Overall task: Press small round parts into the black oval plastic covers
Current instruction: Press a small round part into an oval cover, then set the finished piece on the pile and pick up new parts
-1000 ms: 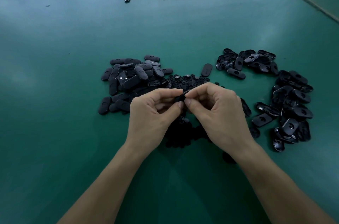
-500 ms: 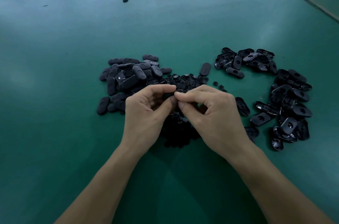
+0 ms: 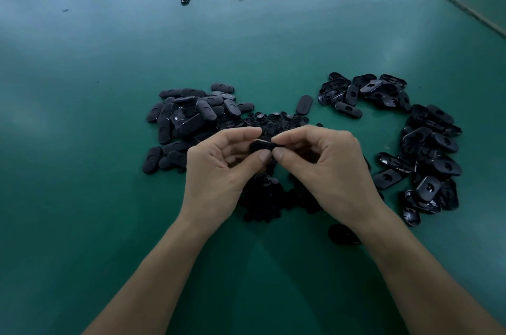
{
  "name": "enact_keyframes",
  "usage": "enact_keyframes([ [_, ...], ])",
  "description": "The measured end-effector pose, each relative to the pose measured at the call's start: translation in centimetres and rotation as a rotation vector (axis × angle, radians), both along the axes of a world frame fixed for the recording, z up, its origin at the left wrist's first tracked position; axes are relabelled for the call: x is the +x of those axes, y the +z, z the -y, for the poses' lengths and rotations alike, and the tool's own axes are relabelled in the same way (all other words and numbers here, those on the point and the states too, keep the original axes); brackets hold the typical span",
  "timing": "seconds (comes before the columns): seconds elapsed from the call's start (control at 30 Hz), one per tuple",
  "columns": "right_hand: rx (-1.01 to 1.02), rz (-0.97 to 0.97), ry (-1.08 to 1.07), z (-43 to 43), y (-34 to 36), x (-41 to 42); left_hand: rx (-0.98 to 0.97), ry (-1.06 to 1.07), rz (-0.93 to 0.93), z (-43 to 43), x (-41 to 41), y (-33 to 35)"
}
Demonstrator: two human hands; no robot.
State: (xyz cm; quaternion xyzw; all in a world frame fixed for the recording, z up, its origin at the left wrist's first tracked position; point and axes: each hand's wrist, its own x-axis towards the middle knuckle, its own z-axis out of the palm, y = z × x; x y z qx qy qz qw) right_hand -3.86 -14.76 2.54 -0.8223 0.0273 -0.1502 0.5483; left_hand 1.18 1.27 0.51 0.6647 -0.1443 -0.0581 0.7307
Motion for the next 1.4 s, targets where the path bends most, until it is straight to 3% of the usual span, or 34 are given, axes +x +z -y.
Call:
enact_keyframes([
  [1.0,-0.034,-0.097,0.031,0.1,0.6,0.0,0.043,0.008,0.006,-0.1,0.0,0.2],
  [1.1,-0.143,-0.069,-0.057,0.6,0.9,0.4,0.021,0.026,0.022,0.0,0.0,0.0],
  [1.17,-0.324,-0.082,-0.158,1.9,0.9,0.9,-0.021,0.05,0.017,-0.1,0.0,-0.2],
  [1.27,-0.629,-0.257,-0.299,4.6,0.5,1.6,-0.089,0.079,0.012,-0.1,0.2,-0.2],
  [1.4,-0.735,-0.467,-0.308,5.5,-0.2,1.7,-0.185,0.138,-0.048,0.0,0.3,0.0],
])
